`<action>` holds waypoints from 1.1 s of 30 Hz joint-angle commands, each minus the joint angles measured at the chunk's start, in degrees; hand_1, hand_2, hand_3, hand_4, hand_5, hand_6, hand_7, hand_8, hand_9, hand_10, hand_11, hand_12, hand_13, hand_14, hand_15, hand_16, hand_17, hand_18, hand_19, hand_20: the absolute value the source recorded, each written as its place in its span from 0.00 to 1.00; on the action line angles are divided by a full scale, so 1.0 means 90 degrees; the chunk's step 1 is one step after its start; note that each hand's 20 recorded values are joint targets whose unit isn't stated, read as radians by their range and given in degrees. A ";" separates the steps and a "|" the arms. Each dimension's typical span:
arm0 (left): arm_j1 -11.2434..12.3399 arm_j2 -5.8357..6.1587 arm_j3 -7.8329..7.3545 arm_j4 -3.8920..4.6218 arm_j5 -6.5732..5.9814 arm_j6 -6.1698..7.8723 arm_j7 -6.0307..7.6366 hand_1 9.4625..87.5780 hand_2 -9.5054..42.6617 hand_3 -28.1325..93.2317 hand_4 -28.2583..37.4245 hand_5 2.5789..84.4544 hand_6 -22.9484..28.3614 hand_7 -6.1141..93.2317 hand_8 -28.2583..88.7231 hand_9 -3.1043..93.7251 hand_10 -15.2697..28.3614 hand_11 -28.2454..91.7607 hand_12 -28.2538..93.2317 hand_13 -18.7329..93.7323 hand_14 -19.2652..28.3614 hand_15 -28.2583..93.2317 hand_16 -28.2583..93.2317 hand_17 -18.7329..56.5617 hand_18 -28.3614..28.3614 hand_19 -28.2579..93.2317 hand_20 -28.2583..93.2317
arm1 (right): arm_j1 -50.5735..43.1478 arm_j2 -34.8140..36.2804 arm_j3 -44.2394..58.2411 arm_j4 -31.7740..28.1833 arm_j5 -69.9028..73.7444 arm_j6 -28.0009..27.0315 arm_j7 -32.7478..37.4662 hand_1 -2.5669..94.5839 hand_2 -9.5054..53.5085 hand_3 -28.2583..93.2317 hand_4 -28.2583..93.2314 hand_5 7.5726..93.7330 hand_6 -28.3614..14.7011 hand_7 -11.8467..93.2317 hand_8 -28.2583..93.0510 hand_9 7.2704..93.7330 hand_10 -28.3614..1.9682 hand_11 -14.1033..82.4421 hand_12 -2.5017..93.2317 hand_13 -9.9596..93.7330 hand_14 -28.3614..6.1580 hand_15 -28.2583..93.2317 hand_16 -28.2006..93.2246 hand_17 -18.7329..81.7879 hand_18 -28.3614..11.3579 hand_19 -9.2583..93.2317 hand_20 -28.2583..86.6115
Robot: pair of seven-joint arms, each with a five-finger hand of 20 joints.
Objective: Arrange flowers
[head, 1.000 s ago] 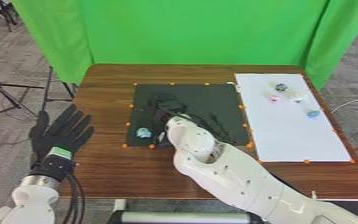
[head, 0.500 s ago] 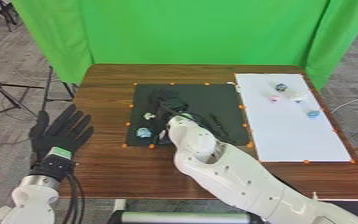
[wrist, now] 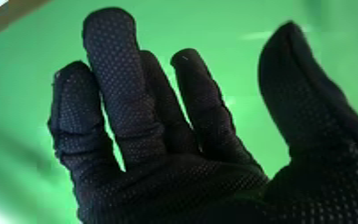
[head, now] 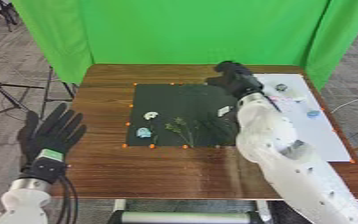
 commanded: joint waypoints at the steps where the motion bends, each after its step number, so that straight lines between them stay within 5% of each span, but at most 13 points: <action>1: 0.0390 -0.0012 -0.0302 -0.0161 -0.0024 0.0006 0.0232 0.22 0.39 0.79 0.00 0.39 0.57 0.21 0.16 0.33 0.66 0.40 0.32 0.34 0.69 0.50 0.18 0.17 0.71 0.45 0.31 | -0.1778 0.1577 0.1515 0.0016 -0.0421 0.0093 0.0491 0.35 0.12 0.86 0.02 0.44 0.48 0.23 0.14 0.46 0.34 0.26 0.13 0.72 0.40 0.68 0.40 0.54 0.10 0.93 0.47; 2: 0.0388 -0.0002 -0.0307 -0.0169 -0.0074 0.0113 0.0256 0.22 0.39 0.79 0.00 0.39 0.57 0.21 0.16 0.33 0.66 0.40 0.32 0.34 0.69 0.50 0.18 0.17 0.71 0.45 0.31 | -0.1863 0.1655 0.1561 0.0095 -0.0379 0.0241 0.0513 0.35 0.11 0.86 0.02 0.44 0.48 0.23 0.14 0.46 0.34 0.26 0.13 0.71 0.41 0.69 0.40 0.54 0.10 0.93 0.47; 3: 0.0353 0.0029 -0.0255 -0.0227 -0.0258 0.0434 0.0386 0.22 0.39 0.79 0.00 0.39 0.57 0.21 0.16 0.33 0.66 0.40 0.33 0.34 0.69 0.50 0.18 0.17 0.71 0.45 0.31 | -0.1940 0.1697 0.1610 0.0206 -0.0537 0.0286 0.0549 0.36 0.10 0.86 0.02 0.43 0.48 0.23 0.14 0.46 0.35 0.26 0.13 0.71 0.41 0.69 0.40 0.54 0.11 0.93 0.47; 5: 0.0370 0.0026 -0.0282 -0.0173 -0.0233 0.0246 0.0419 0.22 0.40 0.79 0.00 0.39 0.57 0.21 0.16 0.33 0.66 0.41 0.33 0.34 0.69 0.51 0.18 0.17 0.71 0.45 0.31 | -0.1998 0.1724 0.1727 0.0296 -0.0737 -0.0083 0.0600 0.38 0.08 0.86 0.02 0.43 0.49 0.23 0.14 0.45 0.36 0.26 0.13 0.71 0.41 0.69 0.40 0.54 0.11 0.93 0.47; 8: 0.0363 -0.0005 -0.0304 -0.0162 -0.0159 0.0206 0.0302 0.22 0.40 0.79 0.00 0.39 0.57 0.22 0.15 0.33 0.67 0.41 0.33 0.34 0.69 0.51 0.18 0.17 0.71 0.45 0.31 | -0.2078 0.1731 0.1875 0.0475 -0.0720 -0.0361 0.0767 0.39 0.06 0.87 0.01 0.41 0.50 0.24 0.14 0.41 0.37 0.26 0.12 0.71 0.43 0.69 0.40 0.53 0.11 0.93 0.47; 12: 0.0316 -0.0019 -0.0215 -0.0109 -0.0074 0.0243 0.0270 0.21 0.40 0.79 0.00 0.40 0.57 0.22 0.15 0.34 0.65 0.41 0.33 0.34 0.69 0.52 0.17 0.17 0.71 0.45 0.31 | -0.2140 0.1779 0.1888 0.0731 -0.0702 -0.0676 0.0689 0.39 0.05 0.87 0.01 0.39 0.50 0.24 0.13 0.37 0.37 0.27 0.12 0.70 0.42 0.70 0.40 0.53 0.11 0.94 0.47; 19: 0.0382 -0.0040 -0.0223 -0.0150 -0.0148 0.0317 0.0324 0.21 0.40 0.80 0.00 0.40 0.57 0.22 0.15 0.34 0.63 0.41 0.32 0.34 0.69 0.52 0.17 0.17 0.71 0.45 0.31 | -0.2033 0.1705 0.1884 0.1104 -0.0785 -0.0879 0.0698 0.43 0.00 0.88 0.00 0.33 0.55 0.25 0.12 0.30 0.46 0.29 0.08 0.68 0.42 0.72 0.39 0.52 0.11 0.93 0.47; 21: 0.0346 -0.0008 -0.0173 -0.0176 -0.0255 0.0534 0.0468 0.22 0.41 0.80 0.00 0.40 0.57 0.22 0.15 0.34 0.63 0.42 0.32 0.34 0.69 0.52 0.17 0.17 0.71 0.45 0.31 | -0.1924 0.1763 0.1730 0.1271 -0.0823 -0.0621 0.0720 0.44 0.02 0.88 0.00 0.33 0.57 0.26 0.12 0.30 0.47 0.30 0.08 0.68 0.43 0.72 0.39 0.52 0.11 0.93 0.47; 24: 0.0366 -0.0008 -0.0150 -0.0194 -0.0383 0.0559 0.0562 0.22 0.42 0.80 0.00 0.41 0.57 0.23 0.15 0.35 0.64 0.42 0.32 0.34 0.69 0.52 0.17 0.17 0.71 0.46 0.31 | -0.1777 0.1771 0.1610 0.1449 -0.0837 -0.0562 0.0697 0.45 0.11 0.88 0.00 0.36 0.59 0.27 0.11 0.31 0.52 0.31 0.07 0.68 0.43 0.71 0.39 0.52 0.12 0.93 0.47; 33: 0.0393 -0.0044 -0.0139 -0.0187 -0.0304 0.0426 0.0469 0.22 0.42 0.80 0.00 0.42 0.57 0.23 0.15 0.35 0.64 0.42 0.32 0.35 0.69 0.53 0.17 0.17 0.71 0.46 0.31 | -0.1995 0.1885 0.1792 0.1169 -0.1015 0.0653 0.0744 0.50 0.12 0.89 0.00 0.45 0.55 0.27 0.10 0.43 0.55 0.32 0.08 0.72 0.49 0.69 0.39 0.54 0.13 0.95 0.48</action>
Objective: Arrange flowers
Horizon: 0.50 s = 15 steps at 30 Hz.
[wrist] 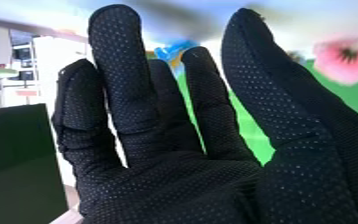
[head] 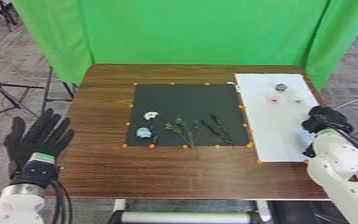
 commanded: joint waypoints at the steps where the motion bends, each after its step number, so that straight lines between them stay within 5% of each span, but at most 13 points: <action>1: 0.0081 -0.0054 -0.0013 -0.0031 0.0023 -0.0061 -0.0066 0.22 0.42 0.80 0.00 0.42 0.57 0.23 0.15 0.35 0.64 0.42 0.32 0.35 0.69 0.53 0.17 0.17 0.71 0.46 0.31 | -0.0255 0.0178 0.0255 -0.0360 -0.0418 0.1022 0.0037 0.50 0.11 0.89 0.00 0.47 0.54 0.27 0.11 0.45 0.55 0.32 0.08 0.73 0.50 0.68 0.40 0.54 0.13 0.95 0.48; 4: 0.0112 -0.0075 -0.0038 -0.0030 0.0012 -0.0106 -0.0088 0.22 0.42 0.80 0.00 0.42 0.57 0.23 0.15 0.35 0.64 0.42 0.32 0.35 0.69 0.53 0.17 0.17 0.71 0.46 0.31 | -0.0228 0.0221 0.0257 -0.0458 -0.0513 0.1193 0.0067 0.51 0.07 0.89 0.00 0.50 0.57 0.28 0.11 0.49 0.58 0.31 0.10 0.75 0.53 0.67 0.43 0.55 0.14 0.95 0.49; 7: 0.0105 -0.0074 -0.0024 -0.0023 0.0000 -0.0104 -0.0097 0.22 0.42 0.80 0.00 0.42 0.57 0.23 0.15 0.35 0.64 0.42 0.32 0.35 0.69 0.53 0.16 0.17 0.71 0.46 0.31 | 0.0119 0.0192 0.0128 -0.0246 -0.0290 0.0666 0.0062 0.52 0.05 0.88 0.00 0.50 0.55 0.27 0.11 0.49 0.55 0.31 0.10 0.75 0.54 0.67 0.45 0.55 0.15 0.95 0.49; 15: 0.0062 -0.0072 0.0004 0.0004 0.0019 -0.0112 -0.0127 0.22 0.42 0.80 0.00 0.41 0.57 0.23 0.15 0.35 0.64 0.42 0.32 0.35 0.69 0.53 0.16 0.17 0.71 0.46 0.31 | 0.1346 0.0142 -0.0555 0.0834 0.0503 -0.0045 0.0002 0.44 0.00 0.88 0.00 0.35 0.50 0.25 0.12 0.34 0.50 0.31 0.08 0.71 0.48 0.71 0.40 0.53 0.14 0.93 0.48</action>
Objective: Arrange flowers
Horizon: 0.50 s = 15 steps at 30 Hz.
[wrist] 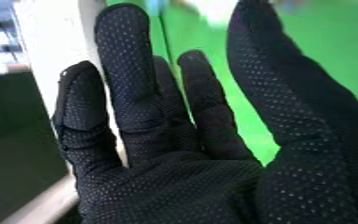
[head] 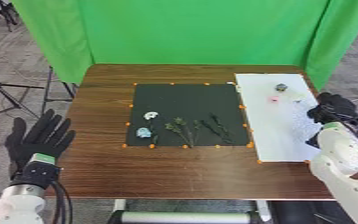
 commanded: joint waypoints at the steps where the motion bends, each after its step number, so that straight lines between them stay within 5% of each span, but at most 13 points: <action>1: 0.0051 -0.0035 0.0022 -0.0001 0.0002 -0.0098 -0.0036 0.22 0.43 0.80 0.00 0.41 0.57 0.23 0.15 0.35 0.64 0.42 0.32 0.35 0.69 0.53 0.16 0.17 0.71 0.46 0.31 | 0.1271 -0.0006 -0.0585 0.1036 0.0650 -0.0538 -0.0064 0.44 0.00 0.88 0.00 0.35 0.50 0.25 0.12 0.34 0.50 0.31 0.08 0.71 0.47 0.71 0.40 0.53 0.14 0.93 0.48; 5: 0.0029 -0.0029 0.0050 0.0009 0.0039 -0.0141 -0.0068 0.23 0.45 0.80 0.00 0.41 0.57 0.23 0.15 0.35 0.64 0.42 0.32 0.35 0.69 0.53 0.17 0.17 0.71 0.46 0.31 | 0.1516 0.0006 -0.0837 0.1286 0.0857 -0.0518 0.0086 0.45 0.00 0.88 0.00 0.34 0.49 0.25 0.12 0.34 0.50 0.31 0.08 0.70 0.47 0.71 0.40 0.53 0.14 0.93 0.48; 10: 0.0004 -0.0048 0.0055 0.0012 0.0051 -0.0122 -0.0154 0.22 0.44 0.80 0.00 0.41 0.57 0.23 0.15 0.35 0.64 0.42 0.32 0.34 0.69 0.53 0.17 0.17 0.71 0.46 0.31 | 0.1343 -0.0093 -0.0760 0.1377 0.0876 -0.0416 0.0196 0.52 0.01 0.86 0.00 0.48 0.54 0.28 0.11 0.55 0.52 0.31 0.12 0.72 0.53 0.65 0.42 0.54 0.17 0.93 0.49; 15: -0.0009 -0.0036 0.0033 0.0014 0.0086 -0.0138 -0.0185 0.22 0.44 0.80 0.00 0.41 0.57 0.23 0.15 0.34 0.64 0.42 0.32 0.34 0.69 0.52 0.17 0.17 0.71 0.46 0.31 | 0.1141 -0.0129 -0.0681 0.1413 0.1000 -0.0439 0.0008 0.58 0.00 0.83 0.00 0.55 0.60 0.30 0.10 0.62 0.58 0.31 0.14 0.74 0.59 0.60 0.50 0.54 0.19 0.92 0.50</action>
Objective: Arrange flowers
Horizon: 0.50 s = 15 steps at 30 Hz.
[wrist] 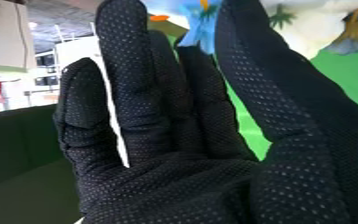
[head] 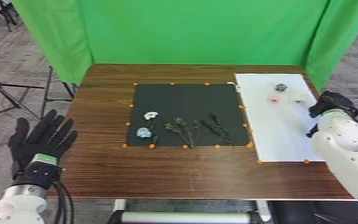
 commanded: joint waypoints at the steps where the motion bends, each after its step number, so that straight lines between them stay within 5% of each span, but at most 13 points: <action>1: 0.0009 -0.0035 -0.0009 0.0007 0.0068 -0.0092 -0.0108 0.22 0.44 0.80 0.00 0.41 0.57 0.23 0.15 0.34 0.64 0.42 0.32 0.34 0.69 0.53 0.17 0.17 0.71 0.46 0.31 | -0.0369 -0.0076 0.0158 0.0045 0.0160 -0.0026 -0.0188 0.58 0.00 0.83 0.00 0.56 0.60 0.30 0.10 0.62 0.60 0.31 0.14 0.74 0.60 0.60 0.50 0.54 0.19 0.92 0.50; 10: -0.0021 -0.0030 0.0021 0.0034 0.0121 -0.0123 -0.0143 0.22 0.44 0.80 0.00 0.41 0.57 0.23 0.15 0.34 0.65 0.42 0.32 0.34 0.69 0.53 0.17 0.17 0.71 0.46 0.31 | -0.0444 -0.0058 -0.0043 -0.0053 -0.0102 0.0444 -0.0480 0.61 0.01 0.79 0.00 0.65 0.68 0.31 0.15 0.74 0.66 0.27 0.19 0.77 0.63 0.58 0.53 0.54 0.20 0.90 0.54; 15: 0.0058 -0.0082 -0.0030 0.0008 0.0104 -0.0143 -0.0199 0.22 0.43 0.80 0.00 0.41 0.57 0.22 0.15 0.34 0.65 0.42 0.32 0.34 0.69 0.53 0.17 0.17 0.71 0.46 0.31 | -0.0576 -0.0081 -0.0158 -0.0095 -0.0406 0.0877 -0.0656 0.70 0.17 0.64 0.00 0.73 0.71 0.33 0.21 0.83 0.70 0.23 0.28 0.78 0.60 0.62 0.47 0.53 0.24 0.89 0.57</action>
